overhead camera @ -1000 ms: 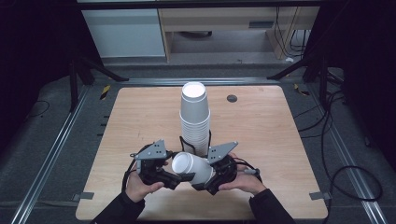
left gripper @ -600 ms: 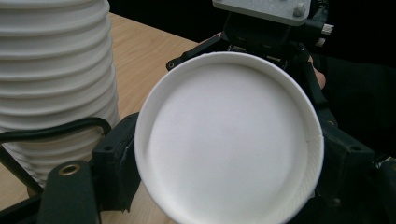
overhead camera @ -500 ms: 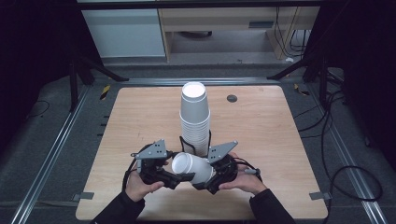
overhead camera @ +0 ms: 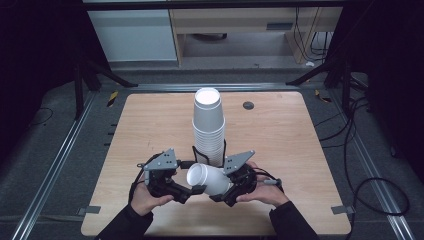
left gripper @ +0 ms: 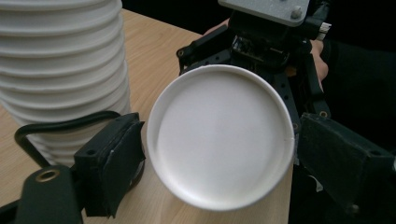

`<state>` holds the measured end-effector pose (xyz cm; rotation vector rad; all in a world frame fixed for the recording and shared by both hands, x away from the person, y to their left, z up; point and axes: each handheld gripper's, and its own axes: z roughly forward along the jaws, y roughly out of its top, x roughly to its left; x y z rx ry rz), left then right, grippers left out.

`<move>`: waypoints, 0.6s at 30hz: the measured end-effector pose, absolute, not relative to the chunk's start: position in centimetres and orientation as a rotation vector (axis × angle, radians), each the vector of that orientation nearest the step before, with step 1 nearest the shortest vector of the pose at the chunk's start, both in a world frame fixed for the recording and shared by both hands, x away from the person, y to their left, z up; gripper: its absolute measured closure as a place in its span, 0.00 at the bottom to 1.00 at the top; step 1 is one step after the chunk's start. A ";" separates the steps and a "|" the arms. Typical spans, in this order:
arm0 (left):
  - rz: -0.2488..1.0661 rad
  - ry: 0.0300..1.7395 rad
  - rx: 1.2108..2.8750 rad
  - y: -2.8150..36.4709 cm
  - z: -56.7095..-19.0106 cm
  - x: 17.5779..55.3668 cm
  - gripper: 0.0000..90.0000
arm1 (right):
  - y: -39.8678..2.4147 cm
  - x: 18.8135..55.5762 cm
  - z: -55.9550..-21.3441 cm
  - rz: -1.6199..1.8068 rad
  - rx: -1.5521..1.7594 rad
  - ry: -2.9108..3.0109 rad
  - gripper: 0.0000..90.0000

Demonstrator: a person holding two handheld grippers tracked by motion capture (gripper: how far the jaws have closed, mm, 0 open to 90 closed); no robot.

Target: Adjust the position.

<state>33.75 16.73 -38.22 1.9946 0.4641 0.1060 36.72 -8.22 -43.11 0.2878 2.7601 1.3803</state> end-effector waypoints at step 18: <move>0.075 0.501 2.144 16.0 -40.6 34.6 0.12 | -7.3 37.7 -42.2 1.005 0.171 2.842 0.11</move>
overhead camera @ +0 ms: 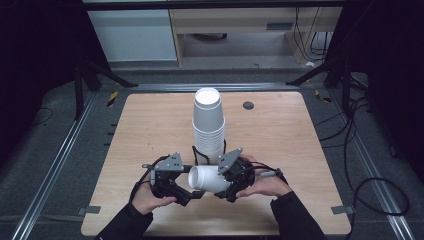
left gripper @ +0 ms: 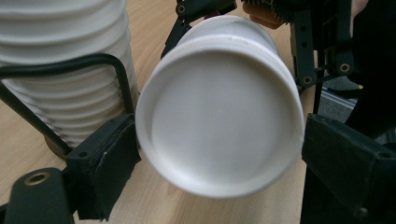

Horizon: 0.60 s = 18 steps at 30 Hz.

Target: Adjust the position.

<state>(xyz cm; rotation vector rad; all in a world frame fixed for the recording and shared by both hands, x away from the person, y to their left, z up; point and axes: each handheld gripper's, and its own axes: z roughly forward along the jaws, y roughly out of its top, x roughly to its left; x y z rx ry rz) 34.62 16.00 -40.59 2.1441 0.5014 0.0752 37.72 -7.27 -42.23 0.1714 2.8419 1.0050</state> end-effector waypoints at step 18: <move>0.064 0.544 2.156 15.4 -41.6 35.0 0.20 | -5.1 37.4 -42.8 0.934 0.124 2.858 0.11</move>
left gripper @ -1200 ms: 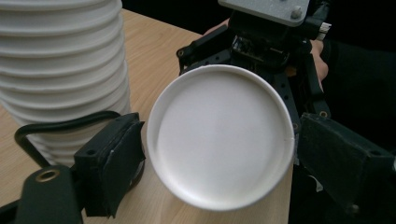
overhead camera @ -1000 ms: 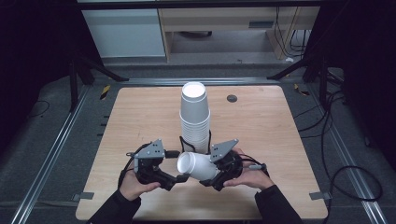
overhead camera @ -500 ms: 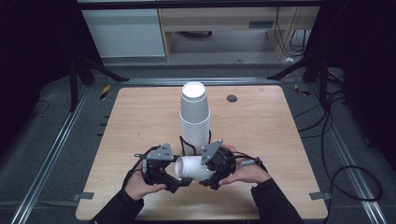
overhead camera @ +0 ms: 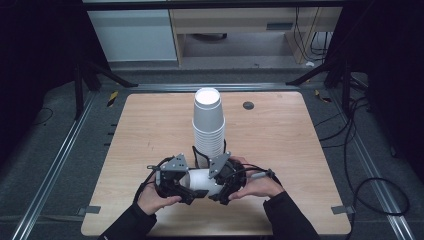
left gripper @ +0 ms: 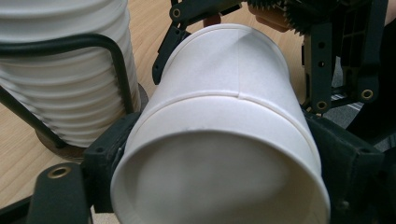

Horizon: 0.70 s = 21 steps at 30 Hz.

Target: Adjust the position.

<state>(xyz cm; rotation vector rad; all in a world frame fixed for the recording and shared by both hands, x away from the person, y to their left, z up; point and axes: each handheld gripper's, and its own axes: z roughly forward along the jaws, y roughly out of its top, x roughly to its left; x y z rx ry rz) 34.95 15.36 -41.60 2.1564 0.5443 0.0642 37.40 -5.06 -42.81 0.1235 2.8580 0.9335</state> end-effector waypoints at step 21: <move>0.048 0.503 2.131 16.2 -40.8 34.8 0.22 | -6.5 37.6 -41.9 1.074 0.151 2.846 0.03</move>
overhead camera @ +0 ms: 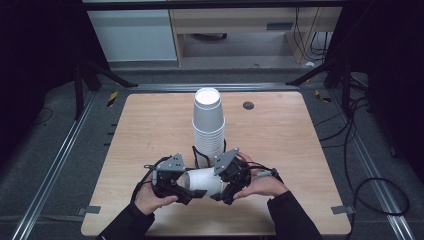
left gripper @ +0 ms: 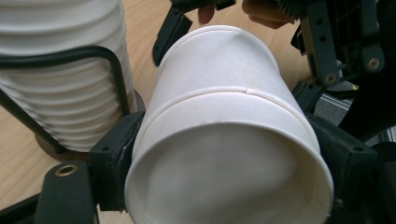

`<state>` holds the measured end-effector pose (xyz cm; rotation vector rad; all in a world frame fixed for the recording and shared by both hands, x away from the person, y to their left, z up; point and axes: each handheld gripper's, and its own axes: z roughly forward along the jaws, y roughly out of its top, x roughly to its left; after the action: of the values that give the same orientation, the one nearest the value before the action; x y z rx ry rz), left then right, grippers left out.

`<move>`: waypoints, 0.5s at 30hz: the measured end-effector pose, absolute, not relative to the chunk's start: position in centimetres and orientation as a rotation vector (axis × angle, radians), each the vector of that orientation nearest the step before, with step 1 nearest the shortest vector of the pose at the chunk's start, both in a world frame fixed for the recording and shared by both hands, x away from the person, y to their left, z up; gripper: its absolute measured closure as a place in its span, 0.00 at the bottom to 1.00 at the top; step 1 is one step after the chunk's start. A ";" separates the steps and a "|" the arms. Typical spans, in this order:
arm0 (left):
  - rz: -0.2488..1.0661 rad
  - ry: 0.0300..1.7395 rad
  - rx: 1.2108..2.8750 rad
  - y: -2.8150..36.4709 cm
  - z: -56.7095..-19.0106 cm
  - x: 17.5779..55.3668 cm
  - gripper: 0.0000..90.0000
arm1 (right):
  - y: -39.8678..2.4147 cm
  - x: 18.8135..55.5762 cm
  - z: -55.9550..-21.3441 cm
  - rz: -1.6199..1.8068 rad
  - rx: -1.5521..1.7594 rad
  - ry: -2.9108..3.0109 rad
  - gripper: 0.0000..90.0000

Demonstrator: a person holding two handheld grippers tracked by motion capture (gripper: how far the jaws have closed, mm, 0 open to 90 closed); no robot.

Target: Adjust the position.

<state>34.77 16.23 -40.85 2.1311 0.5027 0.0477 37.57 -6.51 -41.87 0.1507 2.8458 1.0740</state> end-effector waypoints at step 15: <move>0.055 0.434 2.003 19.0 -40.6 35.2 0.22 | -10.5 36.9 -41.0 1.333 0.264 2.762 0.03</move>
<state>35.25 19.05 -40.56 2.0028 0.4338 0.0547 36.86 -10.50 -40.96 0.2638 2.7619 1.3331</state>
